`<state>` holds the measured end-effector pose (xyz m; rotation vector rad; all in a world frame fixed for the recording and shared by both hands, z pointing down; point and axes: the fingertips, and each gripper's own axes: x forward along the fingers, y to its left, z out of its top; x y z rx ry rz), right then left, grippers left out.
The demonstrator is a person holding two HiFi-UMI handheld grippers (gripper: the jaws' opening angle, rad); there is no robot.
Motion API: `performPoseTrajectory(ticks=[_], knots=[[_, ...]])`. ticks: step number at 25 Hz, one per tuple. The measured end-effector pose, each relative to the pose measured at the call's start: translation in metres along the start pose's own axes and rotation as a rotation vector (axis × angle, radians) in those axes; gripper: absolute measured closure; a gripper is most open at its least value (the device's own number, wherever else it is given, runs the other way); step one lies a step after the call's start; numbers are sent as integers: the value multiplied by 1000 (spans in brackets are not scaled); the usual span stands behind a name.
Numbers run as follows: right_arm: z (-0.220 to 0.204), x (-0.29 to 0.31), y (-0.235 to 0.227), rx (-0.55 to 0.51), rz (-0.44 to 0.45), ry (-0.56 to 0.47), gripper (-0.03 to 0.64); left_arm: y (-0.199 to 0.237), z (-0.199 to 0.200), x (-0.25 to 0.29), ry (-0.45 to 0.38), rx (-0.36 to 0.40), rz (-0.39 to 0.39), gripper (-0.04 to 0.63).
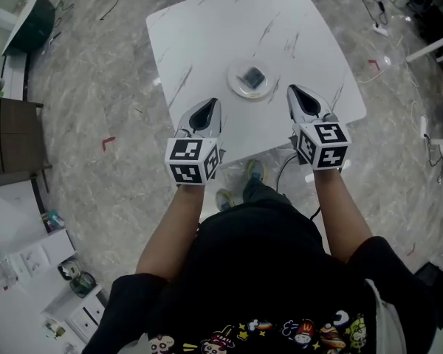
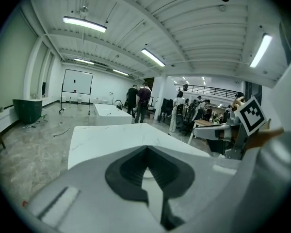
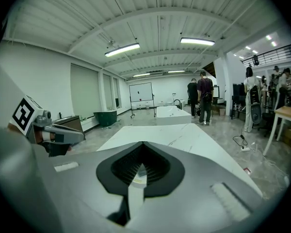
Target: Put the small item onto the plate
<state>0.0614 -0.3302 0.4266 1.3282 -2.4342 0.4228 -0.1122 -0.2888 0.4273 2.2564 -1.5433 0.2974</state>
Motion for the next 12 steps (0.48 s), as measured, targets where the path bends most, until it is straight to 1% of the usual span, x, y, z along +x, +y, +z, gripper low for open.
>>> performPoseTrajectory(ticks=[2,7,12], knots=[[-1,1,-1,-3,-3,4,595,2,0,1,3,-6,3,595],[-6,9,3,-5,-12,12,595,2,-11,13,41,-11,-14,595],[-7,17,5,-6,0,14,595,-2,-12,22,47,-11,-25,595]])
